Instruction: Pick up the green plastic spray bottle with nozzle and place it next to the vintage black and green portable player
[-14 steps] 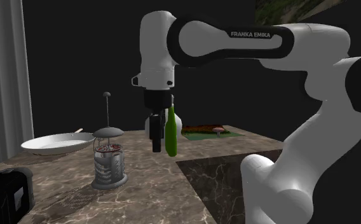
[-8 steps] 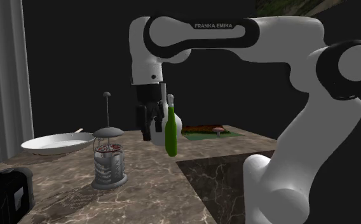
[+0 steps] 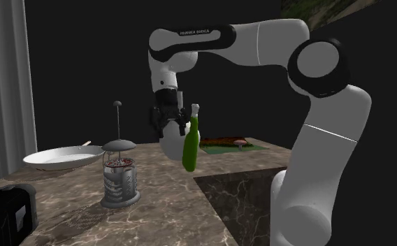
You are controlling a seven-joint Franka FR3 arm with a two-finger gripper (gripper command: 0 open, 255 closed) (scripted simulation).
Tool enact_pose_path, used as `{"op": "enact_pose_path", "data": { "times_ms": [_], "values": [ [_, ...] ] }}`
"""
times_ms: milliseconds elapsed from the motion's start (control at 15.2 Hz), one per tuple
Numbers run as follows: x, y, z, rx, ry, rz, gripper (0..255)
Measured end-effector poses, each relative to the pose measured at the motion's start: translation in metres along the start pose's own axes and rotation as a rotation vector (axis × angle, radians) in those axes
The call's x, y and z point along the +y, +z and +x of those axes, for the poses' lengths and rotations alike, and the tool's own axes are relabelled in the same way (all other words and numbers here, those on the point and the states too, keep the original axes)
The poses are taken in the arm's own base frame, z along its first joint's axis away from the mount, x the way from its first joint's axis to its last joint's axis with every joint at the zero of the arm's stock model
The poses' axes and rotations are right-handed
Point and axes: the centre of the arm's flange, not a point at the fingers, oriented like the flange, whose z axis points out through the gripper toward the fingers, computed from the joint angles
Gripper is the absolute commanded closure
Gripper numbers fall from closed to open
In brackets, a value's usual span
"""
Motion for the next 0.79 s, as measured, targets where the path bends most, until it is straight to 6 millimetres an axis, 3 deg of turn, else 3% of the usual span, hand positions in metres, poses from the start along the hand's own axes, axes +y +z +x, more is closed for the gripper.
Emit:
{"op": "enact_pose_path", "data": {
  "times_ms": [198, 462, 792],
  "values": [
    [0.045, -0.006, 0.028, -0.076, 0.197, 0.064, 0],
    [0.104, -0.008, 0.048, -0.168, 0.433, 0.141, 0],
    [0.113, 0.01, 0.05, -0.184, 0.473, 0.153, 0]
  ]
}}
